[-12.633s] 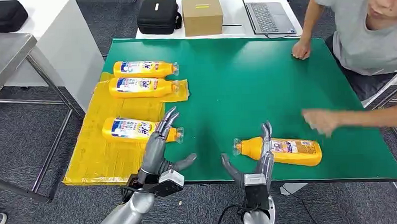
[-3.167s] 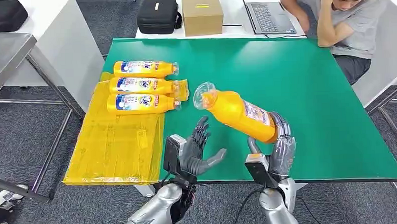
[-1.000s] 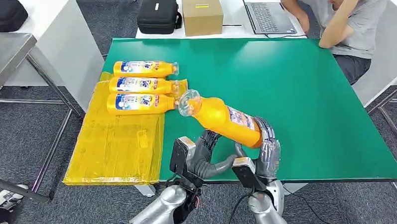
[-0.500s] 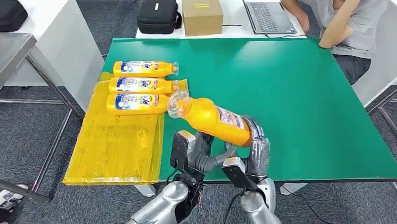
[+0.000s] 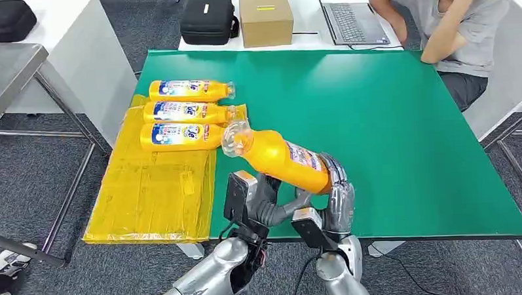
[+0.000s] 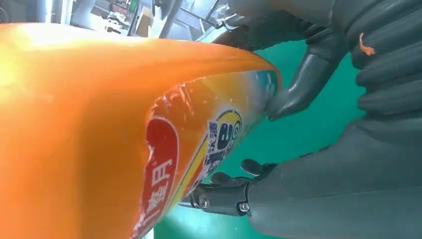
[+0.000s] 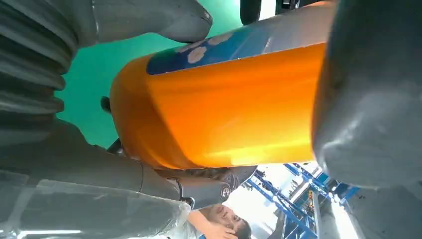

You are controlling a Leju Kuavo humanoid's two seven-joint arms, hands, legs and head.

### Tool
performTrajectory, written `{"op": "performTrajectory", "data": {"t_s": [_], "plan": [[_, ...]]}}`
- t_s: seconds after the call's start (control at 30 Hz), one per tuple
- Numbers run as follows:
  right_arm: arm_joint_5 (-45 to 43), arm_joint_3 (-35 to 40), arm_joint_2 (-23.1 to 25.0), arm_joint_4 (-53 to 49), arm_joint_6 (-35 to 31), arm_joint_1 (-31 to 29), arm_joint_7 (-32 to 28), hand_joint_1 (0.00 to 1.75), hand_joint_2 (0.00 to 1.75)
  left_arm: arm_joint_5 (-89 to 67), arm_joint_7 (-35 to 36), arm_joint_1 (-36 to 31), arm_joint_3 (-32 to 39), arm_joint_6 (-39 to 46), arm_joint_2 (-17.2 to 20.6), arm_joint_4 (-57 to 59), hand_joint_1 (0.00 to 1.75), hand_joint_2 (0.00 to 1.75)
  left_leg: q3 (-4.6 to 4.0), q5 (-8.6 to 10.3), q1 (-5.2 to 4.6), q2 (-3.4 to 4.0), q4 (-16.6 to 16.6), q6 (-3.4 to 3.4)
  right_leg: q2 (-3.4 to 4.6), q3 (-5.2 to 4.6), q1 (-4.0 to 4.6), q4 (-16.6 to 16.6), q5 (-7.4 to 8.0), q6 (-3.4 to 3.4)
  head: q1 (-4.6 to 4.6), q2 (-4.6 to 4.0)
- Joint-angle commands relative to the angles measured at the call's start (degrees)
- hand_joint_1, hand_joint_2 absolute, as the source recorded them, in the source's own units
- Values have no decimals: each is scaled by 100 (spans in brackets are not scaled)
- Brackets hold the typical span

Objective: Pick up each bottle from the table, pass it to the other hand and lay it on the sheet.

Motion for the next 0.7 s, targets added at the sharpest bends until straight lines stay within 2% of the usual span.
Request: {"op": "performTrajectory", "data": {"t_s": [0.03, 0.57, 0.6, 0.7], "plan": [[0, 99, -67, 352, -5, -130, 2, 175, 175, -5, -9, -274, -270, -10, 79, 162, 0, 175, 18, -8, 4, 4, -2, -9, -1, 18, 4, -2, -7, -8, 0, 0], [-7, -5, -214, 700, -5, -320, 2, 175, 175, 386, -178, -458, -345, 407, 79, -39, 0, 175, 13, -6, 3, 5, -1, -8, 1, 14, 4, -2, -4, -7, 0, 0], [99, -42, -165, 463, -5, -195, 2, 175, 175, 198, -681, -405, -264, 1471, 79, -139, 0, 175, 27, -15, 4, 6, 3, -13, -1, 28, 6, 2, -13, -12, 0, 0], [355, -205, 4, 302, -5, -72, 2, 175, 175, 238, -785, -512, -363, 1718, 79, -101, 0, 175, 18, -11, 3, 0, 1, -11, -6, 19, 4, 3, -12, -11, 0, 0]]}}
